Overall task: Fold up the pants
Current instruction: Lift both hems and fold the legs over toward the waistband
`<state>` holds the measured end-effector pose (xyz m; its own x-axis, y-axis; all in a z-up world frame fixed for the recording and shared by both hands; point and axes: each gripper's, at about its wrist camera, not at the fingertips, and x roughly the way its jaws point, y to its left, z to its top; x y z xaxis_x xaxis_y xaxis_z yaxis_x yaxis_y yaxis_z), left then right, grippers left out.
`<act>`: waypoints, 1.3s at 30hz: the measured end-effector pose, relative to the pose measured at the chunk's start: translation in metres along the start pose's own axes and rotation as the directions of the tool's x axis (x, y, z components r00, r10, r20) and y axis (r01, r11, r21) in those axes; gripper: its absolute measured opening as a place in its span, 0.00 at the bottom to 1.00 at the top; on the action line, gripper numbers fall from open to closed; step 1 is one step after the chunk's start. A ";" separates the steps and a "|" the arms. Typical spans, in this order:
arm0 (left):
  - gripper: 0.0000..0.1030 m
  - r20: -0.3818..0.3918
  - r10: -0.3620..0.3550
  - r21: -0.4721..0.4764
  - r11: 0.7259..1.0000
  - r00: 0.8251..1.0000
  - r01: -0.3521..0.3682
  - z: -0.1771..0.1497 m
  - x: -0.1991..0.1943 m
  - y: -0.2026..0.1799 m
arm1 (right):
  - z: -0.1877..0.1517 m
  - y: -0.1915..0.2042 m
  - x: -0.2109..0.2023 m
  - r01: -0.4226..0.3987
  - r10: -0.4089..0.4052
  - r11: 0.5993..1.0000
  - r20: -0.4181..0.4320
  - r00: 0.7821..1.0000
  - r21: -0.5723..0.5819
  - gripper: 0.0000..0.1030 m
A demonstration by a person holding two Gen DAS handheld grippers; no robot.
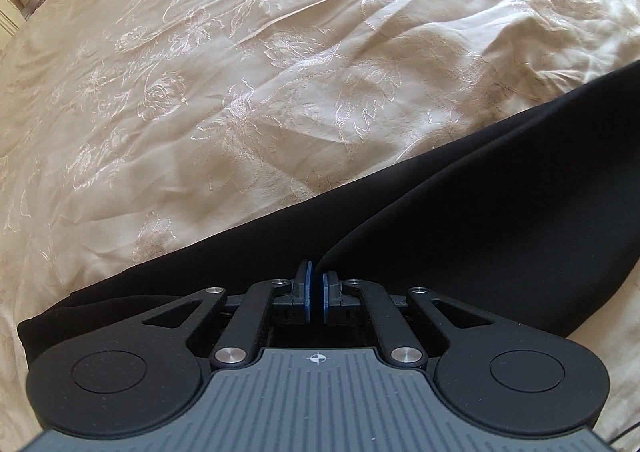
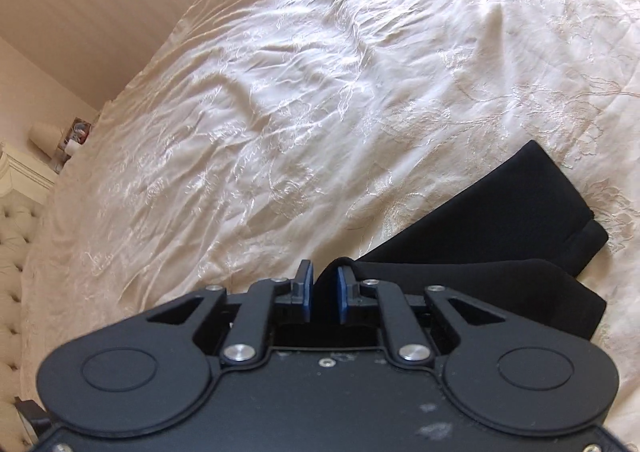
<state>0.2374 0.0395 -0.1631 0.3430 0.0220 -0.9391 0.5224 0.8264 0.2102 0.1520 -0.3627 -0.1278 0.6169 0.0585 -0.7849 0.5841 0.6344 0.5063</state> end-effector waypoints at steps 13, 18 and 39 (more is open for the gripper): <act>0.05 -0.005 0.040 0.013 0.999 0.999 -0.040 0.000 0.001 -0.008 | -0.027 -0.053 -0.048 0.219 -0.228 0.969 -0.073 0.971 -0.111 0.32; 0.05 -0.006 0.045 0.020 0.999 0.999 -0.045 0.000 0.001 -0.008 | -0.077 -0.071 -0.021 0.179 -0.167 0.983 -0.233 0.958 0.033 0.32; 0.05 -0.019 0.033 0.028 0.999 0.999 -0.033 0.002 0.003 -0.008 | 0.007 -0.053 -0.012 0.256 -0.244 0.963 0.120 0.962 -0.090 0.32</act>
<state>0.2359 0.0316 -0.1669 0.3451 0.0601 -0.9366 0.5322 0.8095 0.2480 0.1181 -0.4026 -0.1427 0.5141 -0.1913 -0.8361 0.6726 0.6948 0.2546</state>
